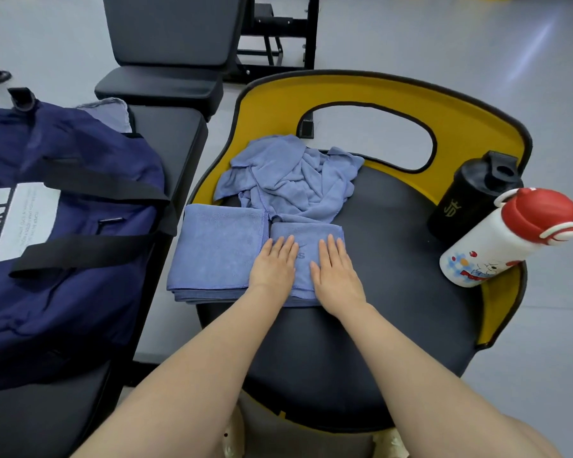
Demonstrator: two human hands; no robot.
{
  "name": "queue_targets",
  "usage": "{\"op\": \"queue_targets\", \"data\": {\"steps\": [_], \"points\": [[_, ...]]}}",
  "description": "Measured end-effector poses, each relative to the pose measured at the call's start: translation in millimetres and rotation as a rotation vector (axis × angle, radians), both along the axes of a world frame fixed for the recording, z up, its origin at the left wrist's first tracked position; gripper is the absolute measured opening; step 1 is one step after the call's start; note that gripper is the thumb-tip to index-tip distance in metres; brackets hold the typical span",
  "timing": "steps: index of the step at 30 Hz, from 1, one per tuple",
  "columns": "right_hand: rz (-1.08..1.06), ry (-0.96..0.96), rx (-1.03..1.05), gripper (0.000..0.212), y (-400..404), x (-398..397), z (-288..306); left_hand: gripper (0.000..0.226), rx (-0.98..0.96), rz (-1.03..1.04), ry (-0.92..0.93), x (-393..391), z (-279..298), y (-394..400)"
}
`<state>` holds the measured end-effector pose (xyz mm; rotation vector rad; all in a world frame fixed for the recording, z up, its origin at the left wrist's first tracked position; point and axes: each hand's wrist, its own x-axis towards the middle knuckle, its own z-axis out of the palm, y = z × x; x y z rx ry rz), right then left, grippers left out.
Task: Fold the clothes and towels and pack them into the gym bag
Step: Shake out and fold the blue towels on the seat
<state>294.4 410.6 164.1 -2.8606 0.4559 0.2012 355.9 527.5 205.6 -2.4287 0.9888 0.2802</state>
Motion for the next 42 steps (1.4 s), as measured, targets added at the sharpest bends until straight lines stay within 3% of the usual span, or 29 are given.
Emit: {"op": "queue_targets", "data": {"steps": [10,14,19,24,28,36,42], "points": [[0.054,-0.116,0.077,0.054,-29,23,34,0.053,-0.267,-0.078,0.033,34,22,-4],[0.080,-0.132,0.140,0.050,-33,52,41,0.060,-0.335,0.016,0.075,70,32,-14],[0.016,-0.131,0.251,0.040,-34,84,42,0.026,-0.286,0.157,0.215,101,38,-33],[0.005,-0.122,0.242,0.028,-39,97,44,0.023,-0.518,0.216,0.268,113,45,-39],[-0.069,-0.100,0.103,0.020,-42,96,57,0.025,-0.751,0.293,0.326,117,59,-40],[-0.158,-0.250,0.119,0.024,-39,95,126,0.030,-0.813,0.160,0.411,111,122,-37],[-0.135,-0.401,0.084,0.024,-35,87,201,0.019,-1.056,0.066,0.283,89,185,-34]]}}
